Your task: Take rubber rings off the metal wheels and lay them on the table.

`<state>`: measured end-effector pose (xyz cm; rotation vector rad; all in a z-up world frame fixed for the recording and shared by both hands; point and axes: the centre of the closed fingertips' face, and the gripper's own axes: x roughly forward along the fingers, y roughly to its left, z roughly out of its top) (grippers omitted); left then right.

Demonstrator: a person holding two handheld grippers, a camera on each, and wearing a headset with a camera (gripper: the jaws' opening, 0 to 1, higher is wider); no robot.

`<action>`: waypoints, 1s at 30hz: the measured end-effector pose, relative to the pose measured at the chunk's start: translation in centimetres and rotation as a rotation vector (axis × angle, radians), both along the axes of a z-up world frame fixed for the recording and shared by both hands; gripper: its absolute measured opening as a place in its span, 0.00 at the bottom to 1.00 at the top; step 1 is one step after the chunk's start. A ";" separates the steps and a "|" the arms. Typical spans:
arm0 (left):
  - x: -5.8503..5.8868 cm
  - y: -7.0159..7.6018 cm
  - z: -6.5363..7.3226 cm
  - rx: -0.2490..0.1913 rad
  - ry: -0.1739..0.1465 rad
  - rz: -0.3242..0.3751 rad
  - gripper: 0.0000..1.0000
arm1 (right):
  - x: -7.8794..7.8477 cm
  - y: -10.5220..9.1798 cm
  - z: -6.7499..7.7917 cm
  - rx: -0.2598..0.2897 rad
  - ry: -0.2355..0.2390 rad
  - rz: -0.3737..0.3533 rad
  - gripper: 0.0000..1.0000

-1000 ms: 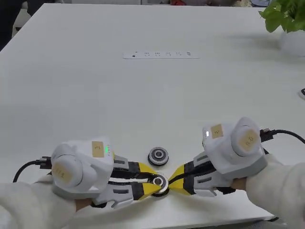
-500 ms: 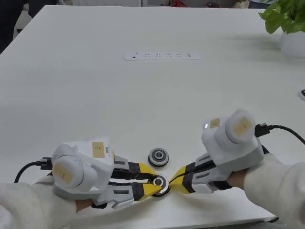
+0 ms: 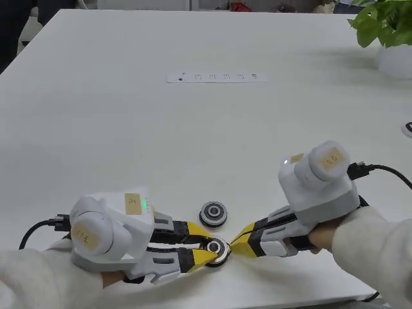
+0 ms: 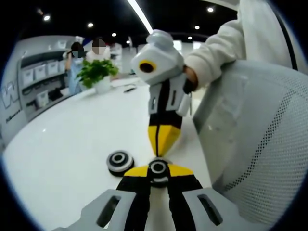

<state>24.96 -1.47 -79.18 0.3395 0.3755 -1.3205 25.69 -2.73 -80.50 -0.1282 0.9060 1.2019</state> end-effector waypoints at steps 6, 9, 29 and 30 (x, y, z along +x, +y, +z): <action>0.0 0.0 0.0 0.003 -0.005 -0.002 0.14 | 0.1 -0.1 0.1 0.008 0.019 -0.016 0.00; 0.0 0.0 0.0 0.002 -0.002 -0.001 0.13 | 0.3 -0.5 0.0 0.009 0.023 -0.031 0.00; 0.1 0.3 0.0 0.001 -0.006 0.002 0.07 | 0.1 -0.5 0.2 0.049 0.083 -0.061 0.00; 0.1 0.3 0.0 0.002 -0.007 0.002 0.07 | 0.1 -0.5 0.2 0.051 0.085 -0.063 0.00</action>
